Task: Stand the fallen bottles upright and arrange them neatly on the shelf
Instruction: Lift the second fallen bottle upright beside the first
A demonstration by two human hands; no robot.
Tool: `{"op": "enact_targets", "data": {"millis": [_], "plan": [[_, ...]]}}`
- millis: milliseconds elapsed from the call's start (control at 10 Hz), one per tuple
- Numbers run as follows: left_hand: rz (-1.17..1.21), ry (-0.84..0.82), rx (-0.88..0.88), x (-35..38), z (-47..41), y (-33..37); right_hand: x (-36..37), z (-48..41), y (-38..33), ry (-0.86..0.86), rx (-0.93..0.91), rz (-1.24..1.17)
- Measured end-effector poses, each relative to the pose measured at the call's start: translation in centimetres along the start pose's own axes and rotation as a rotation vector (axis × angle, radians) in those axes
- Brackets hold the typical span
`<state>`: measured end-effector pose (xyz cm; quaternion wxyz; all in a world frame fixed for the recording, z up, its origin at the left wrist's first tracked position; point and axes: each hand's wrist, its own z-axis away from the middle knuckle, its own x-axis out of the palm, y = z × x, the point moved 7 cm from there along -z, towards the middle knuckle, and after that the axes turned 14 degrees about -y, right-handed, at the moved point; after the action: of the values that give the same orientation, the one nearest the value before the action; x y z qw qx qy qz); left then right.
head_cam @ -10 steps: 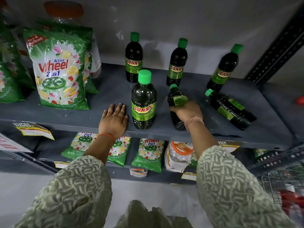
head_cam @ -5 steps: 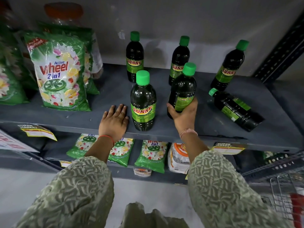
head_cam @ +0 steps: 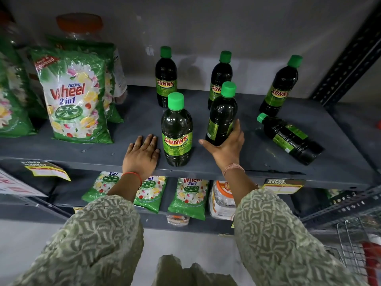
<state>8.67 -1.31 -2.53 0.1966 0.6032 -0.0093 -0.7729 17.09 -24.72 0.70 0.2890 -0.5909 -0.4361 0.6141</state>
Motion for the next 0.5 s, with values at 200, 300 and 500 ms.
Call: {"op": "enact_targets", "data": {"millis": [200,300,500], "plan": [[0.002,0.012,0.004,-0.02,0.03,0.04,0.17,-0.04,0.74,-0.079,0.050,-0.121],[-0.001,0.010,0.005,-0.01,0.03,0.02,0.11,-0.11,0.60,-0.060,0.014,-0.069],[-0.007,0.017,0.007,-0.14,0.13,0.16,-0.28,-0.07,1.11,-0.103,0.072,-0.144]]}}
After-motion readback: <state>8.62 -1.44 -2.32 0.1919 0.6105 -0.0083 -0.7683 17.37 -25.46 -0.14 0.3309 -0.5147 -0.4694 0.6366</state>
